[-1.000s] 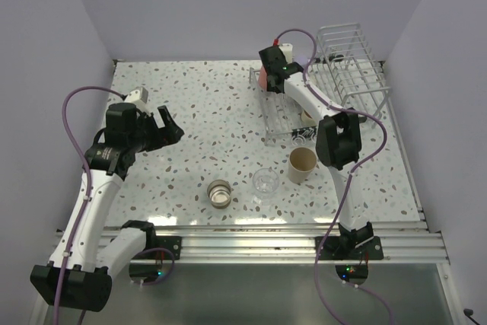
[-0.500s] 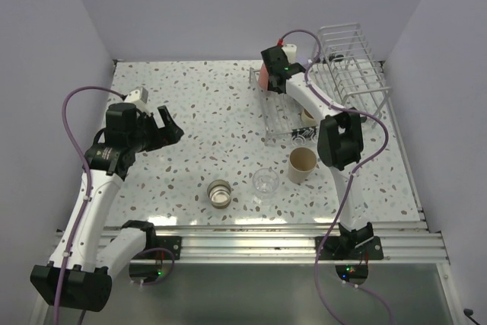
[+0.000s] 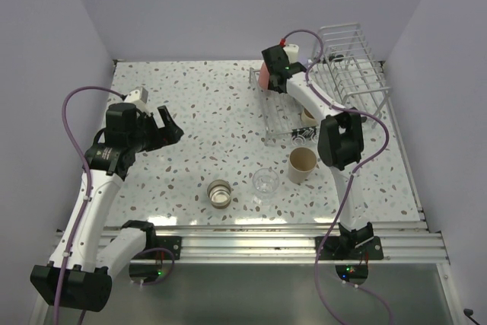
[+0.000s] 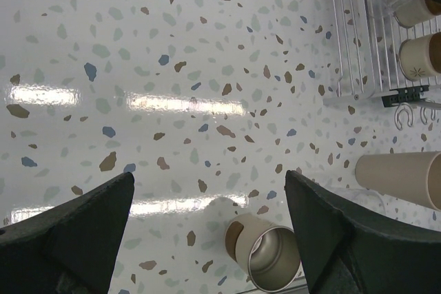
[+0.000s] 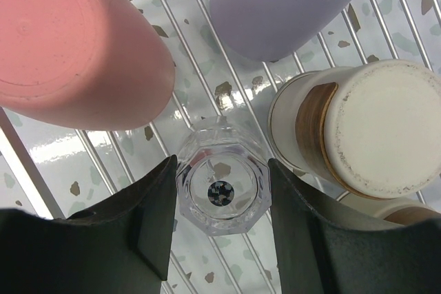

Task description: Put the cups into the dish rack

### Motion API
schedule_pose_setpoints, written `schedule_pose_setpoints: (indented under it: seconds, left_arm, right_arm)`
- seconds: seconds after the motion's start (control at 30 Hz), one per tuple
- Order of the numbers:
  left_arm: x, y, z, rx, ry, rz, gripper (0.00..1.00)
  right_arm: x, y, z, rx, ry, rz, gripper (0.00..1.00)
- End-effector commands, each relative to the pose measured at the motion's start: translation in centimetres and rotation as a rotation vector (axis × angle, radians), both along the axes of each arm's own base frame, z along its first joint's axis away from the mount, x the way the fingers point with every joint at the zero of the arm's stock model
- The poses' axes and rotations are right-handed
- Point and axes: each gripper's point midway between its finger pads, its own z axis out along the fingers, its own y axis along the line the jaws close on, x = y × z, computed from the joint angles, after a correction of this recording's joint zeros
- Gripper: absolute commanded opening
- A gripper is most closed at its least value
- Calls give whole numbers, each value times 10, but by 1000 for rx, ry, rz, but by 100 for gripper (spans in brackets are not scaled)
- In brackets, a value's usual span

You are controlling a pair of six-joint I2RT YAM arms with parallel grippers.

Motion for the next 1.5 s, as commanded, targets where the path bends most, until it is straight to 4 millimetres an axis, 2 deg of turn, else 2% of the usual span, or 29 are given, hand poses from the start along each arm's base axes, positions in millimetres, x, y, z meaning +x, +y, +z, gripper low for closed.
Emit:
schedule_pose_setpoints:
  seconds: [0.0,0.37,0.7,1.1,1.13,1.17,1.3,1.37,1.4,1.47]
  left_arm:
    - [3,5,4,25,-33,1,93]
    - [5,3,3,18,-32,-3,93]
    - [6,1,-1,17,-19,-12,93]
    - [5,3,-2,24,-18,-5,93]
    - [5,3,-2,22,-17,-5,93]
    - [5,3,-2,21,-17,-4,93]
    - [5,1,-2,17,-17,-12,93]
    - [6,1,-1,15,-20,-15,93]
    - [5,1,-1,15,-20,-15,93]
    - [6,1,0,14,-23,-15,93]
  right_arm:
    - [1,24,48,111,-94,14,0]
    - [2,28,69,124,-133,17,0]
    - [-1,46,47,178,-112,31,0]
    - [-10,60,36,186,-75,63,0]
    - [-10,59,36,185,-69,64,5]
    - [-11,61,37,189,-67,72,17]
    - [-15,63,37,186,-55,86,48]
    - [-16,63,38,183,-55,90,54]
    - [-16,63,39,182,-56,92,63]
    - [-18,63,42,178,-59,94,70]
